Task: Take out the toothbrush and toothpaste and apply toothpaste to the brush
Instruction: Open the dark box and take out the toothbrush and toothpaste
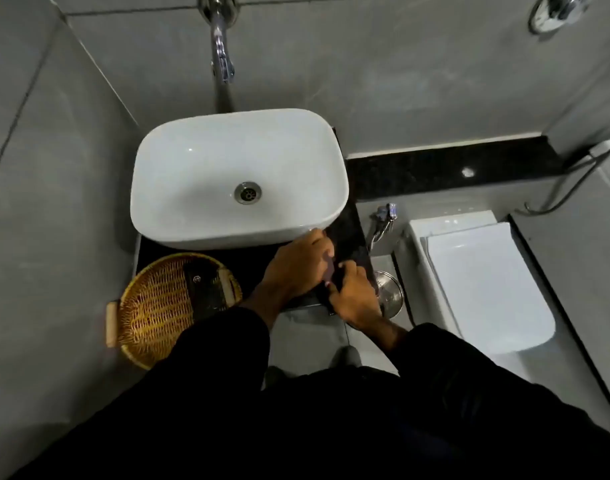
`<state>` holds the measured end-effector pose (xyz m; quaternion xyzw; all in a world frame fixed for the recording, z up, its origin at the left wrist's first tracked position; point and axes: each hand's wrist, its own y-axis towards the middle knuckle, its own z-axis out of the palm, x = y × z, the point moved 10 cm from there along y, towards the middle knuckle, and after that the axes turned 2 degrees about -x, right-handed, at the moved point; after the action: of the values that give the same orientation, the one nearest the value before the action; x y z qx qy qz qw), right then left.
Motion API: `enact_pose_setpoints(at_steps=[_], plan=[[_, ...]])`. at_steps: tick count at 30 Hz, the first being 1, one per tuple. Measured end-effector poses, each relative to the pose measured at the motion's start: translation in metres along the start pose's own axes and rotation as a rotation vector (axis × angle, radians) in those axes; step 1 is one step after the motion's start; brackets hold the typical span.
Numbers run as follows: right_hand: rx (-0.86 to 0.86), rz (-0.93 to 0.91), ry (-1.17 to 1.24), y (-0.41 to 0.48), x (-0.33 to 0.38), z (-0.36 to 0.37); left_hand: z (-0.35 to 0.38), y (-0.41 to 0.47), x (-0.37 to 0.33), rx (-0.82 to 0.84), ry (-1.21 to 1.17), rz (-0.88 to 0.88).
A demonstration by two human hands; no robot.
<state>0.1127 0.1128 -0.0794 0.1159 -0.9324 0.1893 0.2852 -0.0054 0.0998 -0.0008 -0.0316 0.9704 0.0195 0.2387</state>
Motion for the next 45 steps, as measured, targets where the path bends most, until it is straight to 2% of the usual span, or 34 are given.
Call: enact_pose_setpoints(at_steps=[2, 4, 7, 10, 13, 17, 20, 27, 32, 38, 41, 45], plan=[[0.102, 0.003, -0.128, -0.003, -0.005, 0.013, 0.029, -0.011, 0.019, 0.137, -0.081, -0.161], [0.137, 0.012, -0.147, -0.005, -0.011, 0.020, 0.060, -0.031, 0.038, 0.257, -0.162, -0.330], [0.097, 0.034, -0.095, -0.001, -0.013, 0.022, 0.090, -0.044, 0.050, 0.306, -0.298, -0.494], [0.064, 0.036, -0.052, -0.001, -0.015, 0.021, 0.105, -0.049, 0.052, 0.226, -0.365, -0.577], [0.046, 0.023, 0.030, -0.013, -0.019, 0.014, 0.107, -0.053, 0.056, 0.075, -0.488, -0.692], [0.106, -0.047, -0.046, -0.042, -0.024, 0.005, 0.100, -0.054, 0.063, -0.124, -0.858, -0.824], [0.123, -0.081, -0.083, -0.060, -0.031, -0.007, 0.101, -0.057, 0.061, -0.172, -1.119, -0.879], [0.005, -0.140, -0.161, -0.088, -0.024, -0.058, 0.137, -0.091, 0.050, -0.256, -1.633, -1.085], [-0.011, -0.163, -0.093, -0.112, -0.015, -0.087, 0.134, -0.105, 0.071, -0.332, -1.631, -1.157], [-0.008, -0.321, 0.014, -0.134, 0.027, -0.109, 0.148, -0.130, 0.064, -0.033, -1.626, -1.199], [-0.013, -0.398, 0.083, -0.142, 0.057, -0.121, 0.159, -0.140, 0.053, 0.037, -1.700, -1.272], [-0.044, -0.429, 0.100, -0.143, 0.082, -0.129, 0.168, -0.141, 0.043, 0.092, -1.733, -1.280]])
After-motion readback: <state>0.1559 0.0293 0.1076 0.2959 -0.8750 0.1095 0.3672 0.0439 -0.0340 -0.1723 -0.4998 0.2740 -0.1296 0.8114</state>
